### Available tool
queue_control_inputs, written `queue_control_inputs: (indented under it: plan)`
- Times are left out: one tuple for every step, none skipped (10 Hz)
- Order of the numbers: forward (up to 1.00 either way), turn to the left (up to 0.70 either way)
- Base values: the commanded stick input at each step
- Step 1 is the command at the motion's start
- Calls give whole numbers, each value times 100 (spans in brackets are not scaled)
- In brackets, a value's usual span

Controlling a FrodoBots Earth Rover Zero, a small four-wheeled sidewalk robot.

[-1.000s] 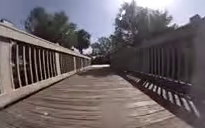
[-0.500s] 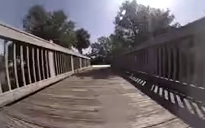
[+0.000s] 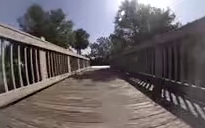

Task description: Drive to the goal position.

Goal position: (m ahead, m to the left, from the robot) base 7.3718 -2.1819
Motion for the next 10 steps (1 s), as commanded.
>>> queue_control_inputs:
  plan:
    - [70, 0]
    - [70, 0]
    - [70, 0]
    - [70, 0]
    - [70, 0]
    - [70, 0]
    - [70, 0]
    - [70, 0]
    - [70, 0]
    - [70, 0]
